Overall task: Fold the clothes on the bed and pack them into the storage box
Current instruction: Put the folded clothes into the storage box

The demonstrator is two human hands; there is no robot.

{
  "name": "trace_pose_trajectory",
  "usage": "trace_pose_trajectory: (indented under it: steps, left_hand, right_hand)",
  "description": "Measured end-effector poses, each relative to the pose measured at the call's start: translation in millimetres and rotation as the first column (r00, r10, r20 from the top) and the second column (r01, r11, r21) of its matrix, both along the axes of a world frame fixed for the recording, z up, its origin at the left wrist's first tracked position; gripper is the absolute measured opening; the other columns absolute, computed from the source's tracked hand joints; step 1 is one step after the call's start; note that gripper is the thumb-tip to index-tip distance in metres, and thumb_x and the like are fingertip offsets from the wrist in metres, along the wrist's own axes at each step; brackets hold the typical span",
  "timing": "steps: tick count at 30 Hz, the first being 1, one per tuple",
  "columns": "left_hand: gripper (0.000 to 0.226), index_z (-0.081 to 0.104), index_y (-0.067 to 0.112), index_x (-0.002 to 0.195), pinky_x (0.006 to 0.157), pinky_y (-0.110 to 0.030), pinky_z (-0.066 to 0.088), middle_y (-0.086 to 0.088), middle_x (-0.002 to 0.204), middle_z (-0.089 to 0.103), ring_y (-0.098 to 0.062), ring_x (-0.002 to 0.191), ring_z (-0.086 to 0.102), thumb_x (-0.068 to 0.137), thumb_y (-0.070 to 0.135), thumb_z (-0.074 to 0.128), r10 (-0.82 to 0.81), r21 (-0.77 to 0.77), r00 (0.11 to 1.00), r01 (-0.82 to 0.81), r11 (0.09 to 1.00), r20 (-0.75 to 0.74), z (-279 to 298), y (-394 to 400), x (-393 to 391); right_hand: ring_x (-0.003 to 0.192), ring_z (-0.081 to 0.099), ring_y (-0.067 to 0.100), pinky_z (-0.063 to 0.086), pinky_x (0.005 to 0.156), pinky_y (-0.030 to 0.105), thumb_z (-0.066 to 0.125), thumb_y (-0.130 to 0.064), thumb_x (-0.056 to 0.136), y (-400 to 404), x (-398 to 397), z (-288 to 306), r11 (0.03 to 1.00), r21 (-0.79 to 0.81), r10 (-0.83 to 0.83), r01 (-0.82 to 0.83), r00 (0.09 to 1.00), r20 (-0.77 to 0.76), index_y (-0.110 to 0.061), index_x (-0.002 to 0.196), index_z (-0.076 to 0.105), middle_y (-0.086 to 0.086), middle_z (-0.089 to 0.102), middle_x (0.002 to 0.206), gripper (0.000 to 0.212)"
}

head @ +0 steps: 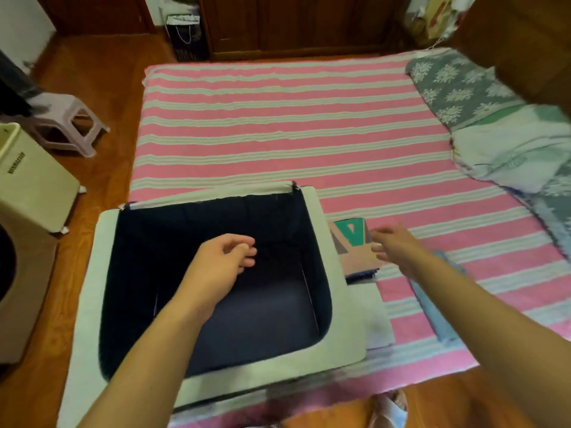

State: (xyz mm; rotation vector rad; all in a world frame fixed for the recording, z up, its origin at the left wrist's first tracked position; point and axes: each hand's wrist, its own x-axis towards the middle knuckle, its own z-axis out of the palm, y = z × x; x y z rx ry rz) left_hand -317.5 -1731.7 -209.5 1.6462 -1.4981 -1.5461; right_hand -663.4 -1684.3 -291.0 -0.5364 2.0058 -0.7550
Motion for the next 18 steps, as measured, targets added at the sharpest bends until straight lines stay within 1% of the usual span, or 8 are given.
trace_pose_trajectory:
  steps: [4, 6, 8, 10, 12, 14, 16, 18]
  left_hand:
    - [0.022, 0.071, 0.013, 0.11, 0.092, -0.036, 0.058, -0.006, 0.099, 0.077, -0.024, 0.094, 0.074, 0.105, 0.009, 0.051, -0.103, 0.1, 0.965, 0.13, 0.986, -0.241, 12.9, 87.3, -115.3]
    - [0.021, 0.071, 0.015, 0.112, 0.091, -0.033, 0.057, -0.005, 0.103, 0.077, -0.022, 0.097, 0.073, 0.105, 0.012, 0.051, -0.166, 0.18, 0.95, 0.218, 0.959, -0.264, -5.1, 126.6, -166.4]
    - [0.02, 0.071, 0.025, 0.113, 0.09, -0.024, 0.056, 0.006, 0.105, 0.076, -0.01, 0.099, 0.071, 0.105, 0.02, 0.053, -0.237, 0.256, 0.955, 0.278, 0.926, -0.178, -42.9, 161.5, -202.5]
    - [0.018, 0.068, 0.033, 0.114, 0.083, -0.01, 0.049, 0.014, 0.111, 0.073, -0.001, 0.104, 0.066, 0.103, 0.026, 0.056, -0.196, 0.307, 0.981, 0.191, 0.932, -0.016, -91.9, 198.1, -234.6]
    - [0.018, 0.061, 0.031, 0.117, 0.076, -0.006, 0.043, 0.011, 0.121, 0.065, -0.005, 0.11, 0.06, 0.103, 0.023, 0.056, -0.073, 0.356, 0.99, 0.024, 0.934, 0.123, -135.2, 229.2, -253.4]
    - [0.026, 0.053, 0.027, 0.129, 0.091, -0.02, 0.044, 0.0, 0.136, 0.056, -0.015, 0.12, 0.054, 0.103, 0.023, 0.055, 0.016, 0.394, 0.968, -0.117, 0.912, 0.25, -173.8, 250.5, -265.2]
    - [0.05, 0.04, 0.017, 0.15, 0.112, -0.034, 0.036, -0.008, 0.154, 0.042, -0.023, 0.138, 0.043, 0.103, 0.028, 0.055, 0.069, 0.387, 0.933, -0.212, 0.898, 0.352, -205.4, 258.4, -269.6]
    - [0.065, 0.025, 0.013, 0.159, 0.121, -0.039, 0.027, -0.01, 0.163, 0.027, -0.025, 0.148, 0.031, 0.104, 0.033, 0.052, 0.116, 0.328, 0.902, -0.267, 0.906, 0.415, -236.4, 250.6, -269.1]
  right_hand:
    - [0.072, 0.058, 0.02, 0.047, 0.069, 0.03, 0.054, -0.01, 0.101, 110.9, -79.9, -33.4, 0.987, 0.146, -0.077, 0.064, 0.993, 0.084, -0.009, 0.1, 0.06, 0.008, 0.06, 0.085, 0.006]
    - [0.068, 0.057, 0.02, 0.044, 0.066, 0.028, 0.053, -0.008, 0.1, 146.7, -114.8, -59.6, 0.977, 0.21, -0.071, 0.048, 0.992, 0.107, -0.011, 0.091, 0.058, 0.009, 0.06, 0.08, 0.011]
    - [0.063, 0.057, 0.02, 0.043, 0.063, 0.026, 0.053, -0.005, 0.099, 167.9, -141.4, -84.4, 0.962, 0.271, -0.061, 0.026, 0.991, 0.122, -0.01, 0.086, 0.056, 0.01, 0.059, 0.076, 0.014]
    - [0.06, 0.057, 0.019, 0.045, 0.06, 0.026, 0.055, -0.002, 0.095, 187.0, -166.4, -110.3, 0.944, 0.329, -0.015, -0.034, 0.989, 0.147, -0.008, 0.086, 0.058, 0.013, 0.059, 0.076, 0.011]
    - [0.067, 0.058, 0.021, 0.048, 0.064, 0.029, 0.055, -0.003, 0.095, 205.8, -179.1, -128.9, 0.921, 0.377, 0.024, -0.098, 0.98, 0.197, -0.006, 0.093, 0.059, 0.015, 0.06, 0.084, 0.005]
    - [0.08, 0.062, 0.024, 0.053, 0.081, 0.039, 0.055, -0.01, 0.097, 215.3, -183.1, -147.6, 0.895, 0.397, 0.101, -0.202, 0.96, 0.261, -0.005, 0.107, 0.061, 0.015, 0.064, 0.096, 0.013]
    - [0.094, 0.065, 0.026, 0.051, 0.096, 0.046, 0.057, -0.017, 0.097, 214.2, -178.2, -166.7, 0.869, 0.393, 0.185, -0.3, 0.935, 0.303, -0.009, 0.124, 0.06, 0.011, 0.066, 0.109, 0.029]
    - [0.11, 0.062, 0.027, 0.049, 0.103, 0.048, 0.057, -0.023, 0.097, 203.7, -166.0, -187.5, 0.855, 0.367, 0.262, -0.365, 0.917, 0.303, -0.015, 0.139, 0.053, 0.009, 0.063, 0.125, 0.043]
